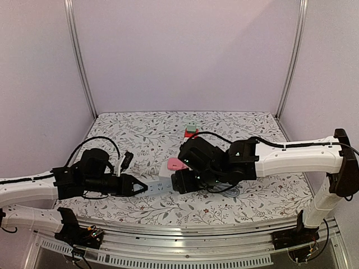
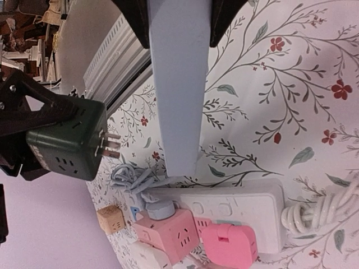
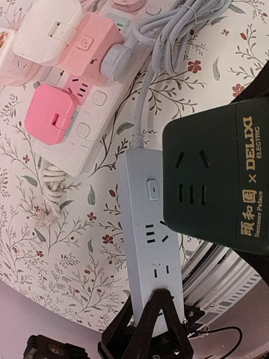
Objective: Pull the plug off the socket
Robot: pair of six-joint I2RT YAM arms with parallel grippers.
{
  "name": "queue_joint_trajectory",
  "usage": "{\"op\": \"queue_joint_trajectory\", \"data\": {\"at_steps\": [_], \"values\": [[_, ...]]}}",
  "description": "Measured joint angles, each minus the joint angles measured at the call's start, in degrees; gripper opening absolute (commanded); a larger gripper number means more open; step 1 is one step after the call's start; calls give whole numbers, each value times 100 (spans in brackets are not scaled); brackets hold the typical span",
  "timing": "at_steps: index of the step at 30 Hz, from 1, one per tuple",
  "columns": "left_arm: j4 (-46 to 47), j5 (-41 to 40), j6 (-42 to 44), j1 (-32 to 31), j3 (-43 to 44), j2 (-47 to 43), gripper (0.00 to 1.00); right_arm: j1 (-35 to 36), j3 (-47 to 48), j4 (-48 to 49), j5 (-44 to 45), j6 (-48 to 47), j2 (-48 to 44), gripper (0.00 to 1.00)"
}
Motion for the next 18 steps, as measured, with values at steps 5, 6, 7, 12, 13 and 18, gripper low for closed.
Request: {"op": "queue_joint_trajectory", "data": {"at_steps": [5,6,7,12,13,18], "values": [[-4,17,-13,17,-120,-210,0,-146,-437,-116,332,-2,-597,15],[-13,24,-13,22,-133,-225,0,-234,-568,-162,382,0,-800,15],[-11,26,-13,31,-140,-229,0,-339,-699,-214,442,0,-999,15],[-11,85,-11,70,-149,-229,0,-1021,-1327,-461,723,0,-1762,15],[-11,101,-9,76,-149,-227,0,-1202,-1491,-496,756,-4,-1897,15],[-2,170,-11,109,-160,-166,0,-2020,-1974,-719,828,-136,-2273,15]]}}
